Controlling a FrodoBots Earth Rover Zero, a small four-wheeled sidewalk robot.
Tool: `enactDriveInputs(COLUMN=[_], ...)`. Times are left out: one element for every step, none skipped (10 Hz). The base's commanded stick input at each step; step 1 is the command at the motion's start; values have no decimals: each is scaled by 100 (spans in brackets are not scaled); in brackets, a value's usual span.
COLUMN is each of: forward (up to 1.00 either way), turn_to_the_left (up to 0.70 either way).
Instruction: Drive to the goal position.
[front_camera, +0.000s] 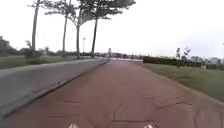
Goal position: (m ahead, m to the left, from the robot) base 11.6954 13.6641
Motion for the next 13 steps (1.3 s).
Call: enactDriveInputs(forward=[100,100,100,100,100,100,100,100,100,100,100,100,100], turn_to_the_left=[0,0,0,0,0,0,0,0,0,0,0,0,0])
